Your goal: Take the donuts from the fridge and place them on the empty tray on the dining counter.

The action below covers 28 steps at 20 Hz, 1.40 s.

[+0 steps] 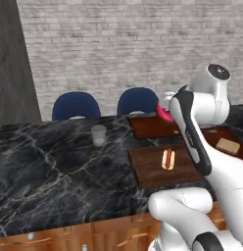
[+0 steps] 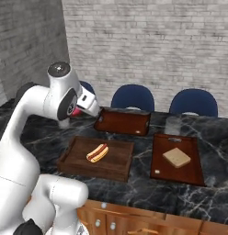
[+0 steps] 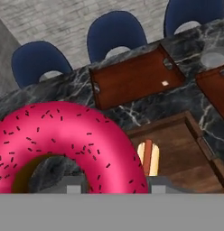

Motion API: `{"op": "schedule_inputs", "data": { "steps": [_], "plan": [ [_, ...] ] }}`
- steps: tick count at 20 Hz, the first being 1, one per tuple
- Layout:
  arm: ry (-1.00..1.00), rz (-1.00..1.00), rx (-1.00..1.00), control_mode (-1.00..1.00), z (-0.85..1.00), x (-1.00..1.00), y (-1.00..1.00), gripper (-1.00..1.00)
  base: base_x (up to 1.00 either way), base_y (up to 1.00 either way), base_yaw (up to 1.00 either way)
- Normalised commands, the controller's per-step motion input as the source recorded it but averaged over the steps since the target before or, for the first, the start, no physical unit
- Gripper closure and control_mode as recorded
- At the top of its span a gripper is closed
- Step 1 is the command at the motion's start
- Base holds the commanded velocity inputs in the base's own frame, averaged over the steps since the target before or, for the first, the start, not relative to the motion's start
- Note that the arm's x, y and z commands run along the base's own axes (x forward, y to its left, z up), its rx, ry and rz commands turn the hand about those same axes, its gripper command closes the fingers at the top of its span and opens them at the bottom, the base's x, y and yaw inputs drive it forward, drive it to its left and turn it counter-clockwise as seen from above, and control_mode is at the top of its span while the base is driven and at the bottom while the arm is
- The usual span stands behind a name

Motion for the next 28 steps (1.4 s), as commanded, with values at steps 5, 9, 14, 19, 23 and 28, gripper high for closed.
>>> {"op": "schedule_inputs", "data": {
  "steps": [5, 9, 14, 19, 23, 28],
  "plan": [
    [0.04, 0.00, 0.00, -1.00, -0.58, 1.00, 0.00, 1.00, 0.00, 0.00, 0.00],
    [0.02, 0.00, 0.05, -1.00, -0.41, 0.95, -0.11, 1.00, 0.00, 0.00, 0.00],
    [0.06, 0.00, 0.01, -1.00, -0.37, 0.89, -0.16, 1.00, 0.00, 0.00, 0.00],
    [0.09, 0.00, 0.00, -1.00, -0.36, 0.76, -0.17, 1.00, 0.00, 0.00, 0.00],
    [0.10, 0.00, 0.00, -1.00, -0.31, 0.75, -0.16, 1.00, 0.00, 0.00, 0.00],
    [0.09, 0.00, 0.00, -1.00, -0.32, 0.54, -0.10, 1.00, 0.00, 0.00, 0.00]
  ]
}}
